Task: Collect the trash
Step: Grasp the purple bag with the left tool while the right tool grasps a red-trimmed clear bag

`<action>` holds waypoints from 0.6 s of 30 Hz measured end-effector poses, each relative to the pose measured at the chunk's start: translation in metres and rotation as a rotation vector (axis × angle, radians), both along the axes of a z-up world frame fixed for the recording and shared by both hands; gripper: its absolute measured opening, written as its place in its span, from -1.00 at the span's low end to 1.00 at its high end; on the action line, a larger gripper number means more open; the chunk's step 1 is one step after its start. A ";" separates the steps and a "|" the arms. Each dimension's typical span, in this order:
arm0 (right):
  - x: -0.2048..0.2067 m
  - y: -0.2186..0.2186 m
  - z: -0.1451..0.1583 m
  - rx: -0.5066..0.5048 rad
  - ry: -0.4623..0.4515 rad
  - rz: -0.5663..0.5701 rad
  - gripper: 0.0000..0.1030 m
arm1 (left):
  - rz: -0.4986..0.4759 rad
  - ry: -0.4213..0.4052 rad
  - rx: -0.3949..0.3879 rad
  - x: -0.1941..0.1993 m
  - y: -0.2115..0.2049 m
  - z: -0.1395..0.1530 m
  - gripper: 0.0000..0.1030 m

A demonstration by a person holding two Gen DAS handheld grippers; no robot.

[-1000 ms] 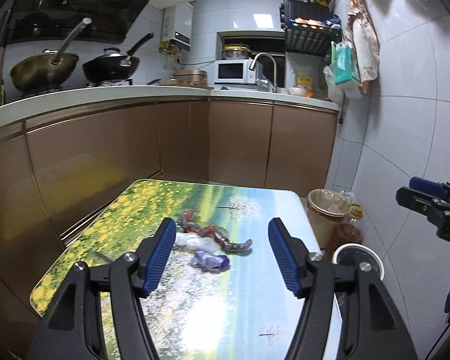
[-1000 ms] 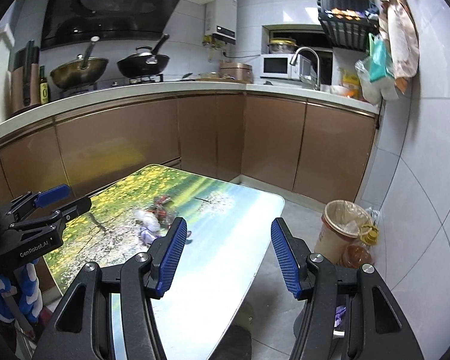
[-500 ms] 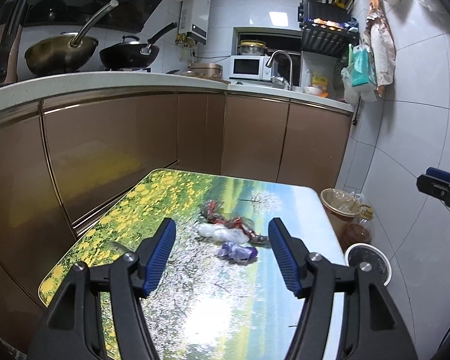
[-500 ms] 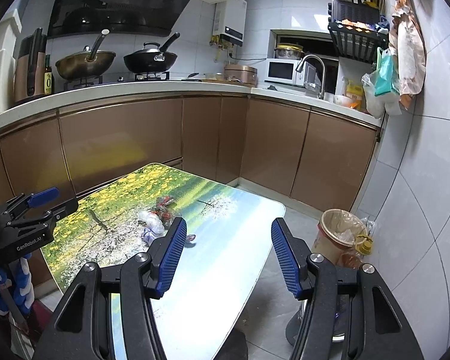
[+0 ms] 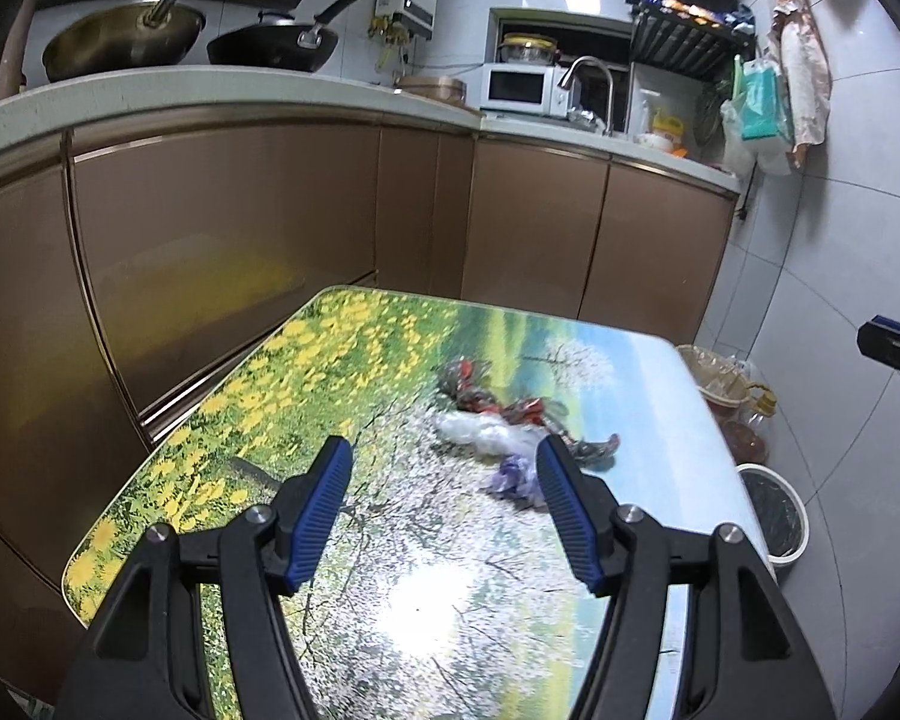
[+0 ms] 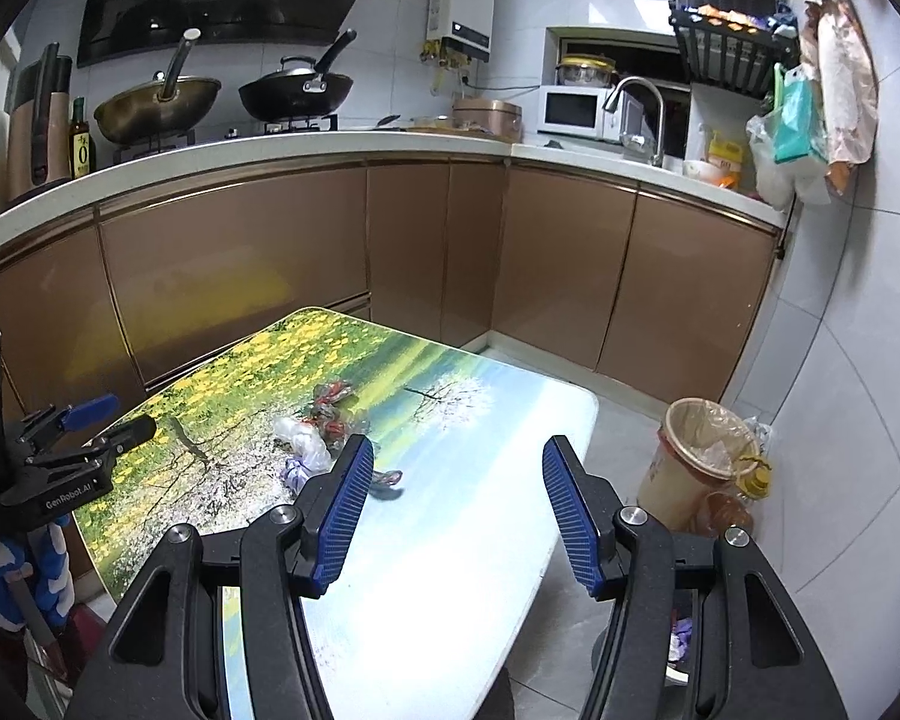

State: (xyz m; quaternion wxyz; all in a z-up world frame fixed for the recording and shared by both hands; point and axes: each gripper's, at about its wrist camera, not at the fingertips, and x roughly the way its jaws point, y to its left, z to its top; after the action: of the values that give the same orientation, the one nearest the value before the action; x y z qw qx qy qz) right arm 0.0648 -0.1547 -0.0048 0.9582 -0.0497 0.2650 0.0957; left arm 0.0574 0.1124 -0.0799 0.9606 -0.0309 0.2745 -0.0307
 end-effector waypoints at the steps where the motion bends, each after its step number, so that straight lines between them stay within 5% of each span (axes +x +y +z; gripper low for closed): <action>1: 0.006 0.002 -0.003 0.003 0.007 0.004 0.13 | 0.003 0.010 0.000 0.004 0.002 -0.004 0.21; 9: 0.045 0.016 -0.031 0.010 0.075 0.053 0.13 | -0.010 0.095 -0.042 0.034 0.015 -0.036 0.21; 18: 0.094 0.039 -0.082 0.019 0.190 0.136 0.06 | -0.190 0.211 -0.103 0.073 -0.014 -0.071 0.21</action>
State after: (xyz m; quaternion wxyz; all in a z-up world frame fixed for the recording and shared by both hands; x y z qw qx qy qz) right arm 0.1586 -0.1154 -0.0865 0.9205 -0.0491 0.3496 0.1673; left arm 0.1306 0.0988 -0.1506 0.9164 -0.0572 0.3736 -0.1319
